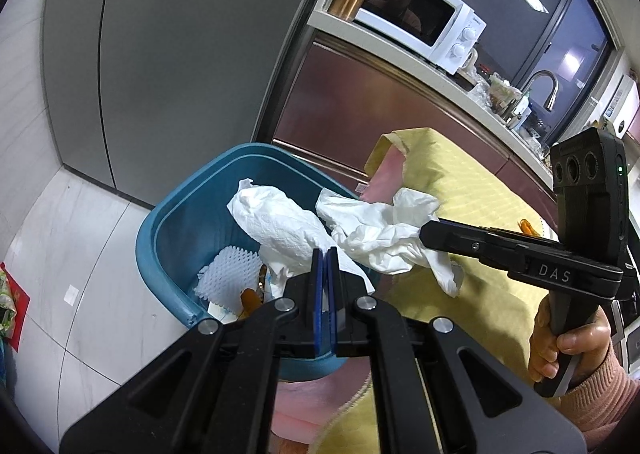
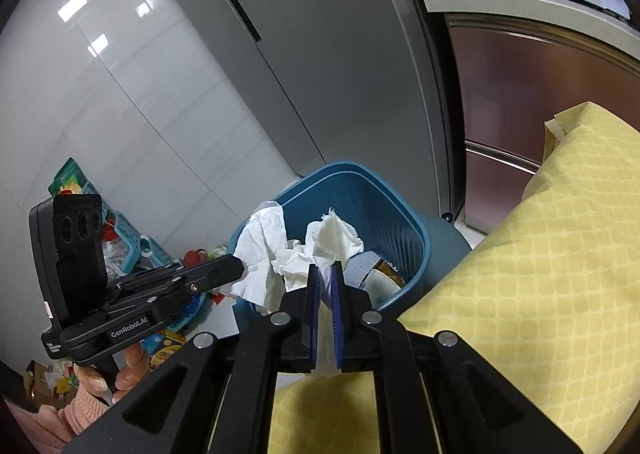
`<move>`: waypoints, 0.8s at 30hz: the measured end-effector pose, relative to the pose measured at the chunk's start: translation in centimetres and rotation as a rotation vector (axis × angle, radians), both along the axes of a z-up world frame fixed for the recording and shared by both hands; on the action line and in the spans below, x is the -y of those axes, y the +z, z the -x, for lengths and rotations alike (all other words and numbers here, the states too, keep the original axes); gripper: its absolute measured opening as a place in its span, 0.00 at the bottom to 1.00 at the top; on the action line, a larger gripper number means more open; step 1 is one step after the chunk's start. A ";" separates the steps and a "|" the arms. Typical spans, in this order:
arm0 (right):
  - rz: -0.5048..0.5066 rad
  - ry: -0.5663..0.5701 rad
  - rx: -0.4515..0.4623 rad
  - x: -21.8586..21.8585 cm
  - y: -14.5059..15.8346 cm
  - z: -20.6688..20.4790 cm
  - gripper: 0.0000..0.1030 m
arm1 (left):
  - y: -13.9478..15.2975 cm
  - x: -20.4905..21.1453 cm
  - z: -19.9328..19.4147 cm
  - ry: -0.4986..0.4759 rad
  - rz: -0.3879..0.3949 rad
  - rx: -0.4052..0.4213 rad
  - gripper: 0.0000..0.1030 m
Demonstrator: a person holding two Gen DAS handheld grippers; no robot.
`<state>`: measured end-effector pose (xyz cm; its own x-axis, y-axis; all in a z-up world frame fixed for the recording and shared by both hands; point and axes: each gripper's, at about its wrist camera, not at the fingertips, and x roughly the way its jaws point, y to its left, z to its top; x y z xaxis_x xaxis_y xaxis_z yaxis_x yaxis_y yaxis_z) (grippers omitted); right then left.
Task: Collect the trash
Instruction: 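Open both tools to drop the tissues into the blue bin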
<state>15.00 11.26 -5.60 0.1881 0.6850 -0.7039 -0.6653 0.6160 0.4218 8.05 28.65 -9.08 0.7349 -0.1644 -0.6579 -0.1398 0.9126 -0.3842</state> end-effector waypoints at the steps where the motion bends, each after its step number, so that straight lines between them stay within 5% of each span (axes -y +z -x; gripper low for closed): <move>1: 0.003 0.002 -0.001 -0.2 -0.1 0.0 0.05 | -0.1 0.0 -0.1 0.002 0.000 -0.004 0.03; 24: 0.077 0.012 -0.021 -2.9 -2.1 -0.8 0.08 | -3.7 -0.6 -2.8 0.034 0.007 -0.081 0.04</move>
<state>15.80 14.20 -7.68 0.1646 0.6311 -0.7581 -0.6641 0.6392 0.3879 10.89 29.22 -12.74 0.6844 -0.1446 -0.7146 -0.2019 0.9042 -0.3764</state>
